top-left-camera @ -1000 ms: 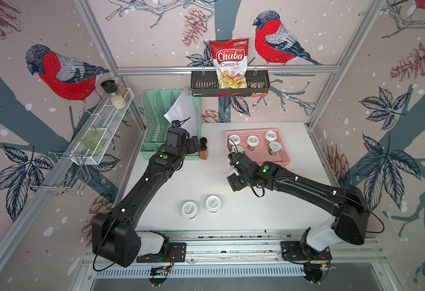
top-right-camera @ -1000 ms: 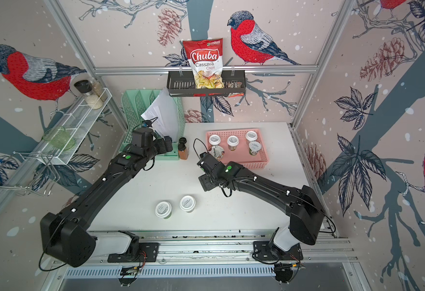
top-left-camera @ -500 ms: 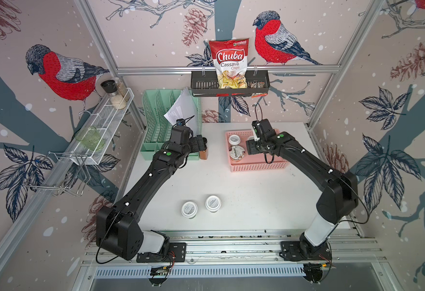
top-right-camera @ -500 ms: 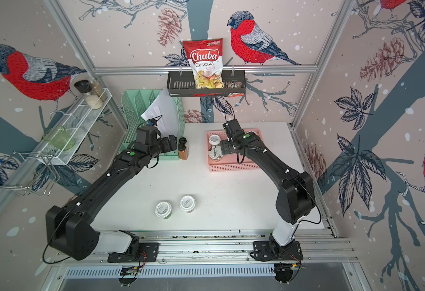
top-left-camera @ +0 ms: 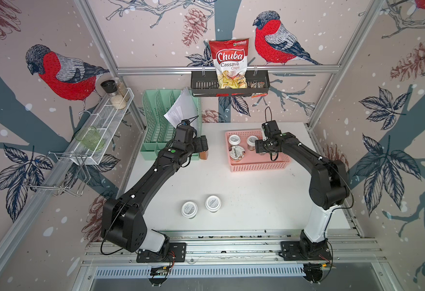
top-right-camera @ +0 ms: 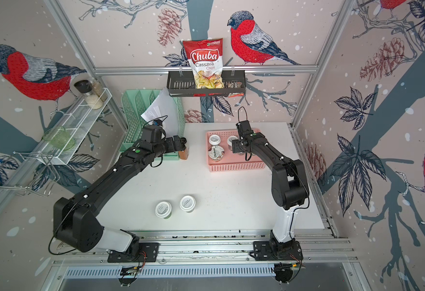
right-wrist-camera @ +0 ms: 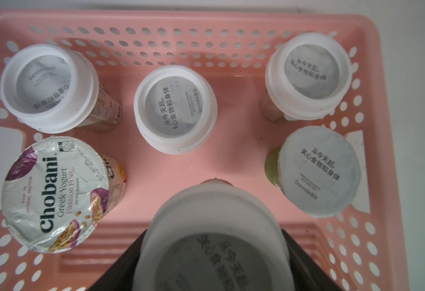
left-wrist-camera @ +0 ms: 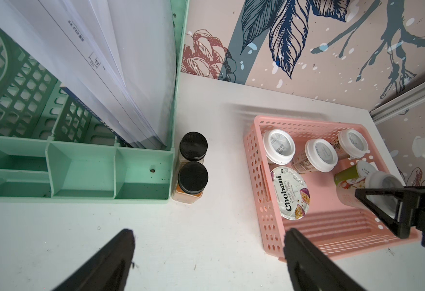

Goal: Put the yogurt in the basket
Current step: Place the yogurt in the basket.

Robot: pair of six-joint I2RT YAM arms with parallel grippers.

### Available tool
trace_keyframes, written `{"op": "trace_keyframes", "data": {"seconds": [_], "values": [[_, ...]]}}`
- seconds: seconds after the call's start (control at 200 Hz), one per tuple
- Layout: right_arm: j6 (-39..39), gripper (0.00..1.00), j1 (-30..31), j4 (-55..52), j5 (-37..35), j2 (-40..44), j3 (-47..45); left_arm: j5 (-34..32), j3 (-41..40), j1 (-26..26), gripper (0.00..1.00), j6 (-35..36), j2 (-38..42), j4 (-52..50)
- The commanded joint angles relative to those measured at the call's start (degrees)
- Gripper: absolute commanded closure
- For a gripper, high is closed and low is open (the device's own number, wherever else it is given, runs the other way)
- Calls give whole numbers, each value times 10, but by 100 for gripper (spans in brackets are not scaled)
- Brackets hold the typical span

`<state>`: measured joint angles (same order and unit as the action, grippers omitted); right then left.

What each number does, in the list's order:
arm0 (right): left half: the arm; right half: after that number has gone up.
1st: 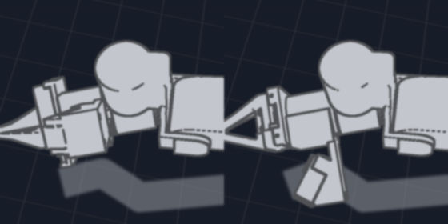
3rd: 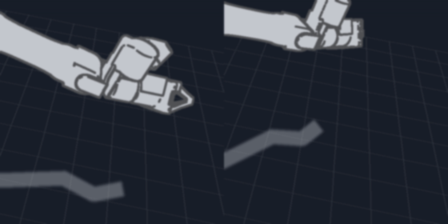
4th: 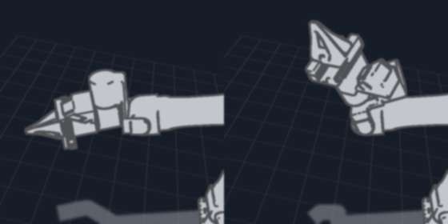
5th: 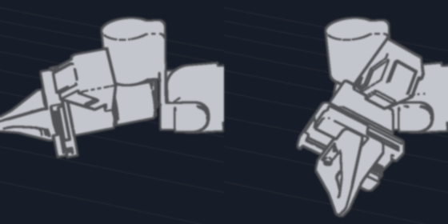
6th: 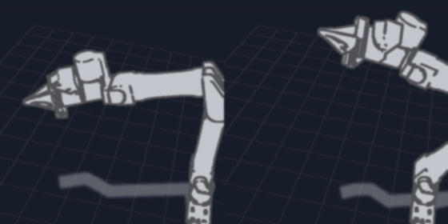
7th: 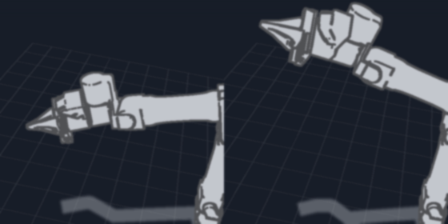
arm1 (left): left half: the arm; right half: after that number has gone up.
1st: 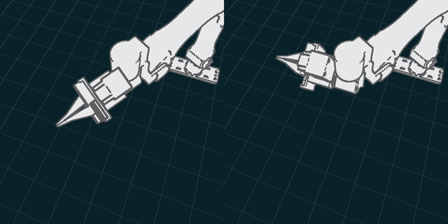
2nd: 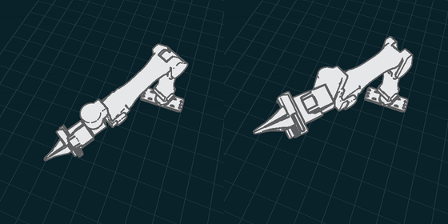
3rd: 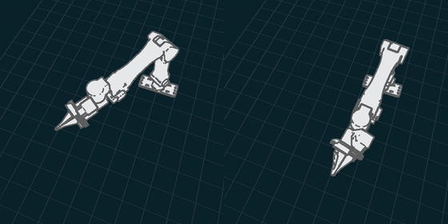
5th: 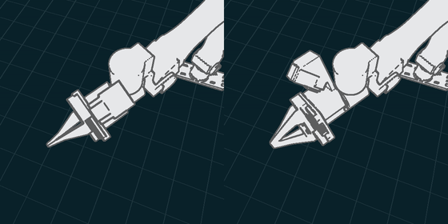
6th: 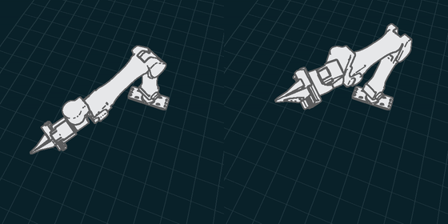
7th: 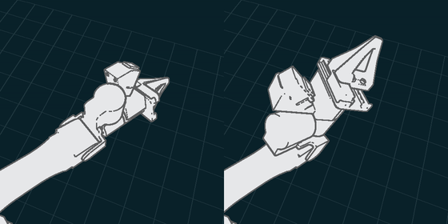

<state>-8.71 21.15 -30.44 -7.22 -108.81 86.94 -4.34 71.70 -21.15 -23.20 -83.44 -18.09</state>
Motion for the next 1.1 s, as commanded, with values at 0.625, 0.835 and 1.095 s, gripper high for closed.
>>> {"op": "trace_keyframes", "data": {"seconds": [0.625,0.835,1.095], "values": [[14,24,-21,99,6,-64,-30,-8,-12,-1,4,4,4,25],[15,24,-23,102,9,-68,-27,-12,-11,-1,4,6,5,24],[15,19,-23,93,7,-54,-25,-15,-9,-2,4,7,4,24]]}}
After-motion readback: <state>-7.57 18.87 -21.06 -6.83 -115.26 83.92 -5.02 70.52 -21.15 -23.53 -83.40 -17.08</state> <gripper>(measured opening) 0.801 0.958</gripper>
